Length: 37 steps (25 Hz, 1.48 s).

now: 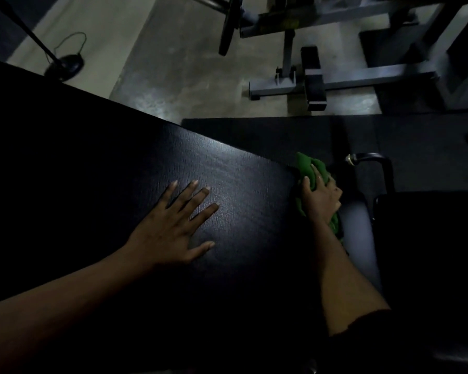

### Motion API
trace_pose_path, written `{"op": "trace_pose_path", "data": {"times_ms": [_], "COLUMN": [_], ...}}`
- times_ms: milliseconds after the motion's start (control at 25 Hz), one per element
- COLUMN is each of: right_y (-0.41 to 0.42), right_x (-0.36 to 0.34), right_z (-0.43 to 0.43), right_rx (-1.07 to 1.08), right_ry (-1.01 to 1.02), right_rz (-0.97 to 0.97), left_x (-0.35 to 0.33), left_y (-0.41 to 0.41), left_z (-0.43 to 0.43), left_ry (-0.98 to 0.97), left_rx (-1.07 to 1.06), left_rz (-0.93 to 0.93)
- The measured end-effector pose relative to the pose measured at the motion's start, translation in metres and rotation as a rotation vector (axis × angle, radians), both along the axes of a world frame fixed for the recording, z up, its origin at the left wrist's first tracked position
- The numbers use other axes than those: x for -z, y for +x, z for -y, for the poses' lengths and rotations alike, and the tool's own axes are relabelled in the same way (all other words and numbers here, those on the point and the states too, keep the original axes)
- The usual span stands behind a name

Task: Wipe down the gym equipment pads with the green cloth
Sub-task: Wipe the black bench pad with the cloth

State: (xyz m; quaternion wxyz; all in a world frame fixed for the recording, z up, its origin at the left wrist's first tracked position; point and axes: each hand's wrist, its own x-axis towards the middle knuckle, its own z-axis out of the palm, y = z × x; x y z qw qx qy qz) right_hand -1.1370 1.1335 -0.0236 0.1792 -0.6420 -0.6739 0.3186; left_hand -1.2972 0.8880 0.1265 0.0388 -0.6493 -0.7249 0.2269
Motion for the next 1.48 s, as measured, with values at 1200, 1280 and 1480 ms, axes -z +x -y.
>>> {"op": "trace_pose_path", "data": {"times_ms": [1200, 1280, 1480], "right_y": [0.214, 0.224, 0.200], "right_x": [0.063, 0.070, 0.037], "right_z": [0.146, 0.130, 0.096], "right_rx": [0.076, 0.099, 0.018], "right_ry": [-0.030, -0.132, -0.108], "right_rz": [0.096, 0.173, -0.033], "left_x": [0.082, 0.080, 0.080], "left_y": [0.108, 0.109, 0.110], "left_z": [-0.028, -0.028, -0.028], "left_ry": [-0.096, -0.091, -0.112], "left_rx": [0.226, 0.222, 0.213], "left_rz": [0.195, 0.197, 0.180]}}
